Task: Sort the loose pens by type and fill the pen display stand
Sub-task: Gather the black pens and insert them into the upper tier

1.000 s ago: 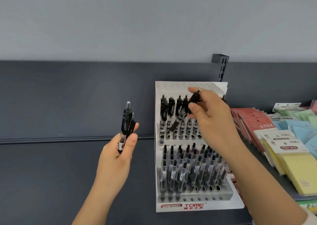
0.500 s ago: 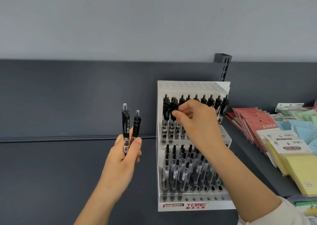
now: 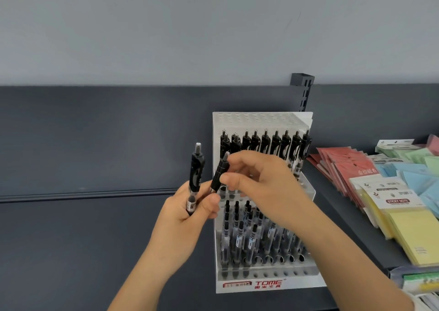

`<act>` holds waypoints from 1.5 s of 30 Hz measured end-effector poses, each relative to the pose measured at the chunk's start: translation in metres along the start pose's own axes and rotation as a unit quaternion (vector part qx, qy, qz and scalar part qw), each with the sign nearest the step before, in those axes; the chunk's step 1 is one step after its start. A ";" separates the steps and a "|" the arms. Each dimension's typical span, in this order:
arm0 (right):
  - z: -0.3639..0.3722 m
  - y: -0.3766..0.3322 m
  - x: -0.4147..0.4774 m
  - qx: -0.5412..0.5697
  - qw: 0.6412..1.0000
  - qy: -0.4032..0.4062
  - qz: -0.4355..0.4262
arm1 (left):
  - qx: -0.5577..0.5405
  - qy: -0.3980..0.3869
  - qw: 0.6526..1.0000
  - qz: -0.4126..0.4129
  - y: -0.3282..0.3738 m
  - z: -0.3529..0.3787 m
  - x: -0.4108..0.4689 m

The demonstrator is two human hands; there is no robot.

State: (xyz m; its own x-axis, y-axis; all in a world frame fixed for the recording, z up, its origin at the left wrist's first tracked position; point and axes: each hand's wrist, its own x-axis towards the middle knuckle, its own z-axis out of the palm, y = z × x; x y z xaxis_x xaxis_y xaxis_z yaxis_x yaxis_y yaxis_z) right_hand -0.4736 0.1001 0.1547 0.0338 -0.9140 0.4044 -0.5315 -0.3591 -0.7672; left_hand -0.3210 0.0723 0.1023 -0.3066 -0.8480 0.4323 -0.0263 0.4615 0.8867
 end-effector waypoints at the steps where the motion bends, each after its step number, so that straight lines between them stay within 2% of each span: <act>1: 0.000 0.000 -0.001 0.016 1.000 0.002 0.000 | 0.007 -0.003 1.000 0.006 0.000 0.000 0.000; 4: -0.002 -0.001 -0.004 0.066 0.997 0.030 0.001 | 0.050 0.006 0.999 0.018 -0.005 0.001 0.002; 7: -0.014 0.000 -0.002 0.087 0.990 0.106 0.026 | 0.105 0.054 0.993 -0.016 -0.012 -0.003 0.008; 11: -0.034 0.004 0.003 0.015 0.974 0.227 0.018 | 0.139 0.081 0.986 -0.043 -0.023 -0.005 0.013; 14: -0.040 0.010 0.007 -0.045 0.963 0.266 0.010 | 0.155 0.091 0.982 -0.057 -0.028 -0.002 0.012; 17: -0.038 0.013 0.012 -0.090 0.962 0.258 0.009 | 0.169 0.081 0.980 -0.058 -0.032 -0.001 0.011; 27: -0.020 0.021 0.023 -0.200 0.969 0.143 0.035 | 0.133 0.084 0.986 -0.059 -0.027 -0.009 0.000; 35: -0.017 0.029 0.024 -0.215 0.964 0.145 0.048 | 0.073 0.102 0.990 -0.063 -0.025 -0.011 -0.006; 42: -0.016 0.034 0.020 -0.201 0.969 0.133 0.059 | 0.077 0.094 0.993 -0.011 -0.010 -0.003 0.001; 45: -0.017 0.033 0.020 -0.205 0.968 0.130 0.064 | 0.058 0.121 0.991 0.013 -0.002 0.000 0.013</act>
State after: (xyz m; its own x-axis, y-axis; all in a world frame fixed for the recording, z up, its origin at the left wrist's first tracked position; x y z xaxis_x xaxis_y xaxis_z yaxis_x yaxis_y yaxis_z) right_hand -0.5045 0.0730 0.1462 -0.2404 -0.8487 0.4711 -0.8103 -0.0917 -0.5788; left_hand -0.3244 0.0604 0.1059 -0.0712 -0.8671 0.4931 -0.1344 0.4982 0.8566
